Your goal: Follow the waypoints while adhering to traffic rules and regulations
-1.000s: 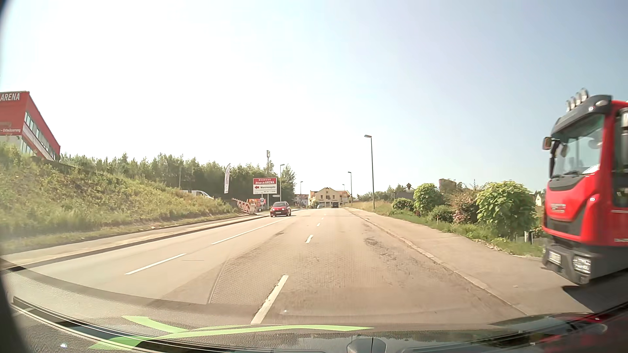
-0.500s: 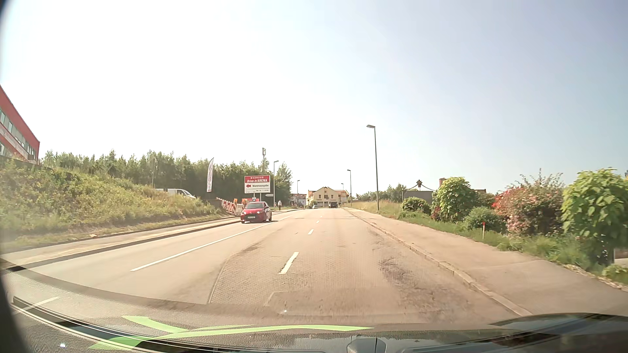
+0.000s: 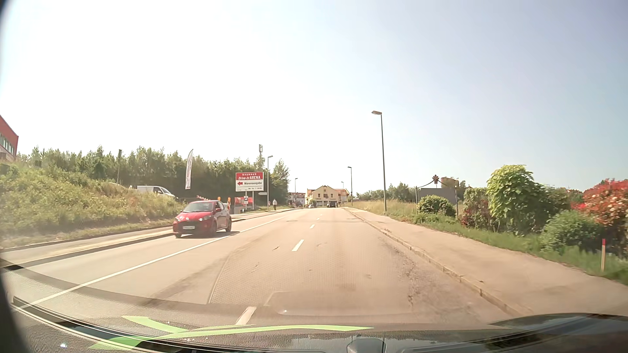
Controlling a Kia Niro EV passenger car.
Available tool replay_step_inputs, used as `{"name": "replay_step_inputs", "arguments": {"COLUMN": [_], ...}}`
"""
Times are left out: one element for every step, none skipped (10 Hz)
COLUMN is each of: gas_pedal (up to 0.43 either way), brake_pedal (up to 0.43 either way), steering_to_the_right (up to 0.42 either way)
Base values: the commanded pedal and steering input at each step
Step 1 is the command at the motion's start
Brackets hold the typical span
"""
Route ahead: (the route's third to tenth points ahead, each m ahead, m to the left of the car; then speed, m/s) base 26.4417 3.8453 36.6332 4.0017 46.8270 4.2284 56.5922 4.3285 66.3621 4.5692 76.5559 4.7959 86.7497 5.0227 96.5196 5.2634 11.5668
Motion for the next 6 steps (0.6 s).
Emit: {"name": "replay_step_inputs", "arguments": {"gas_pedal": [0.319,0.319,0.319,0.319,0.319,0.319], "brake_pedal": [0.0,0.0,0.0,0.0,0.0,0.0], "steering_to_the_right": [-0.004,-0.004,-0.004,-0.005,-0.005,-0.004]}}
